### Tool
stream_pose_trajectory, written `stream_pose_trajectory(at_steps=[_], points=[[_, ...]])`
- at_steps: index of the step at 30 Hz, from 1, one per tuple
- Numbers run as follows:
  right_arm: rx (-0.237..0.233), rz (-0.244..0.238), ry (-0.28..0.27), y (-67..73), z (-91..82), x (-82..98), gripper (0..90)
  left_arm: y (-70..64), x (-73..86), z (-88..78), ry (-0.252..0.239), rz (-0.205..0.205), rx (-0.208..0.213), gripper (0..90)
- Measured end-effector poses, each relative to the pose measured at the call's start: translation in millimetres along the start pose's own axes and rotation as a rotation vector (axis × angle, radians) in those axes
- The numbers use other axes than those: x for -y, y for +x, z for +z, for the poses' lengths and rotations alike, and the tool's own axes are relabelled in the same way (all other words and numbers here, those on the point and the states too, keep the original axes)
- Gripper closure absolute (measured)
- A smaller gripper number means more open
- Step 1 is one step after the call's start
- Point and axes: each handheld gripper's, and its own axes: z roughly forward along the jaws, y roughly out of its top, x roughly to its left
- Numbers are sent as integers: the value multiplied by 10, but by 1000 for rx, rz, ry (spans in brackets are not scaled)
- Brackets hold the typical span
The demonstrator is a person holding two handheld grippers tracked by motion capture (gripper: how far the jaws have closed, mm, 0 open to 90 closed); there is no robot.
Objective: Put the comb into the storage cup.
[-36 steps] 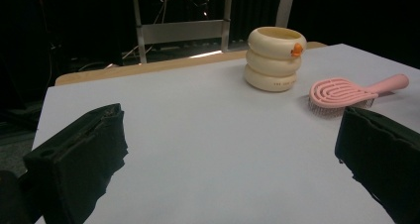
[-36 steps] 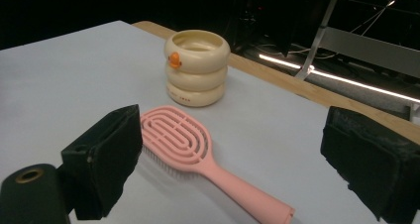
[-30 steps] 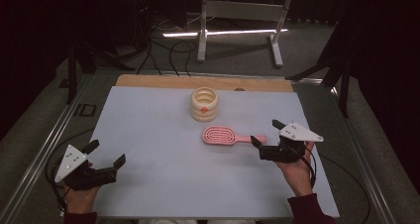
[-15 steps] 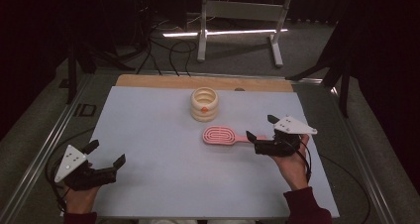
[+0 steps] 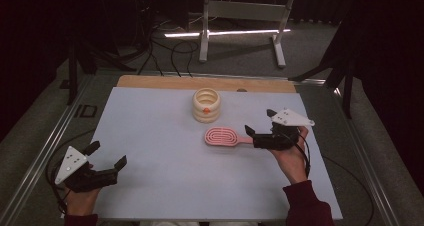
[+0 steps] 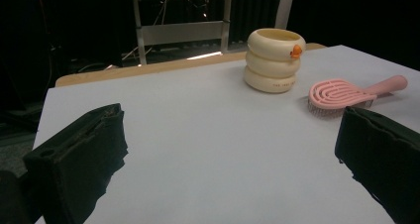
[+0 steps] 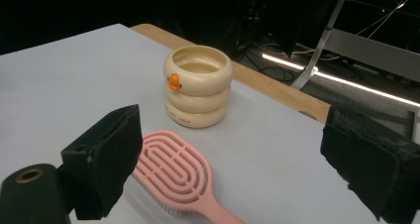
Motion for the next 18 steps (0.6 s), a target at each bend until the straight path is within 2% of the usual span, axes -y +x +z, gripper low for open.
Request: stream_pose_trajectory(at_steps=[7,12,18], points=[[1,-1,27,-49,87,2,89,1,-1,-4,-2,-2,0,3],[2,45,29,-109,141,17,88,-8,-1,3,1,2,2,3],[5,60,41,-145,225,27,89,-4,-1,1,0,2,3,3]])
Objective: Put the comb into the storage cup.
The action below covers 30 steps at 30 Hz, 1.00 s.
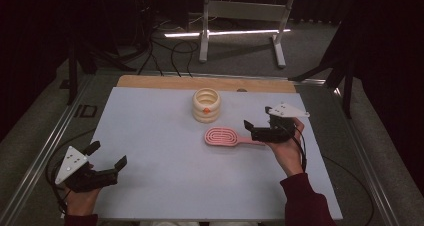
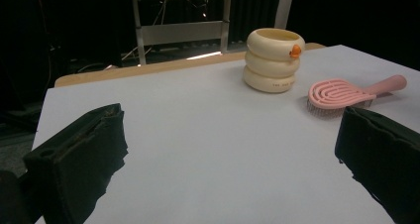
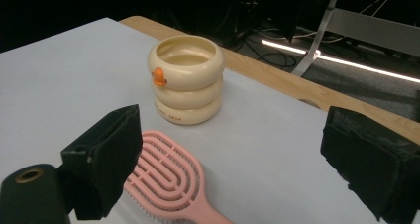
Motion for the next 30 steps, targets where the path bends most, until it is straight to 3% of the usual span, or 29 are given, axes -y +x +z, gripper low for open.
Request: stream_pose_trajectory(at_steps=[17,30], points=[[0,37,52,-103,173,43,106,1,3,5,1,-2,-1,3],[34,30,139,-174,383,146,261,1,9,12,5,-1,1,3]])
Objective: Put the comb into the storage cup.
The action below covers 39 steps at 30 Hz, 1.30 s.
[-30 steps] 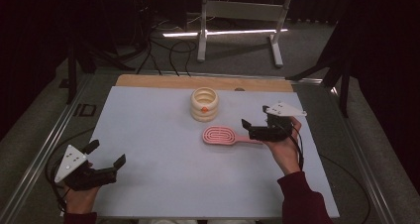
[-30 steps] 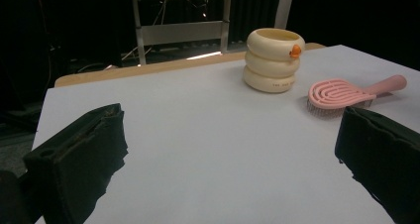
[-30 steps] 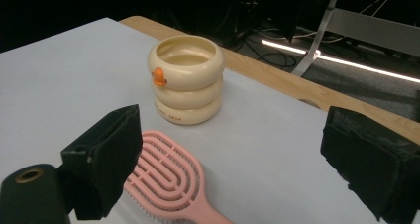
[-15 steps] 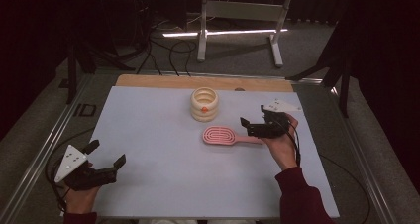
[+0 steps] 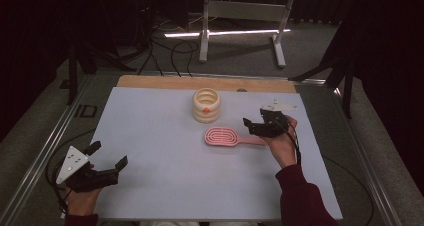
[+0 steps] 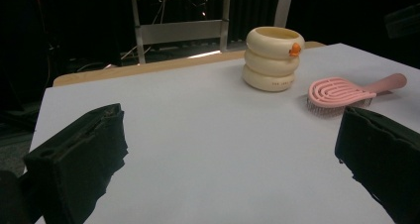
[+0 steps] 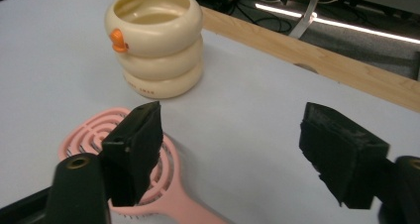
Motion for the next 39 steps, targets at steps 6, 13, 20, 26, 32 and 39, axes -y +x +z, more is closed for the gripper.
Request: stream_pose_trajectory(at_steps=[6,13,20,26,32,39], points=[[-16,-5,22,-7,83,13,366,-3,2,5,1,0,0,3],[-39,-7,67,-46,183,52,561,0,5,7,0,-2,1,3],[-6,-17,111,-76,256,93,639,-6,6,12,3,-2,3,3],[19,-9,131,-120,284,125,743,0,6,11,2,-2,2,3],[12,-7,138,-143,296,142,898,-11,2,16,3,2,5,3],[10,-34,196,-106,380,179,899,-13,2,17,4,2,4,3]])
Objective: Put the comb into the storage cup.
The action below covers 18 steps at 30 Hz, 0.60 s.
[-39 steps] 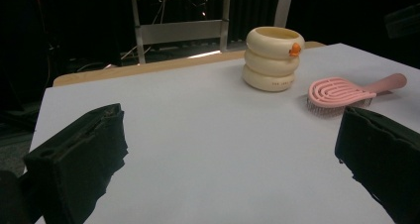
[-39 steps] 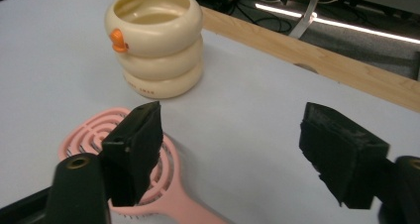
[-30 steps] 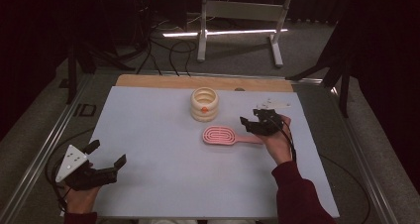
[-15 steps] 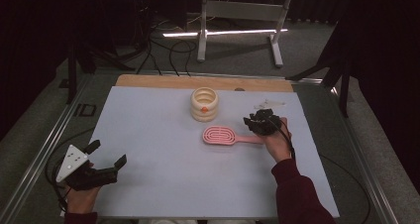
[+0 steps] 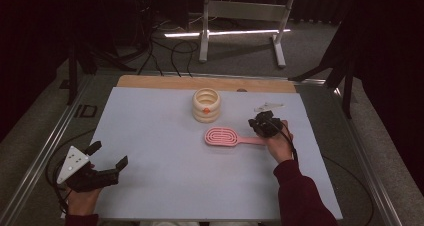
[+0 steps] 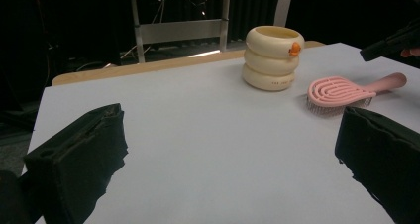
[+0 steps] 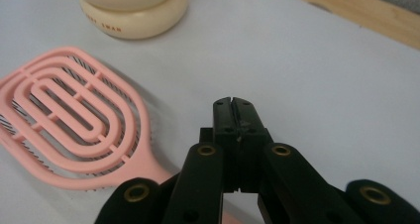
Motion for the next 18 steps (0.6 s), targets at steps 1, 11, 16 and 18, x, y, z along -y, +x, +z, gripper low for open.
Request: stream_pose_trajectory(at_steps=[1,11,16,18], points=[[0,4,11,5,7,4,900,-1,0,1,1,1,0,3],[-6,-31,102,51,105,77,900,-11,2,13,3,5,5,3],[-9,-34,119,61,126,101,900,-9,2,10,3,4,5,3],[-8,-39,131,63,146,119,899,-7,0,5,1,4,4,3]])
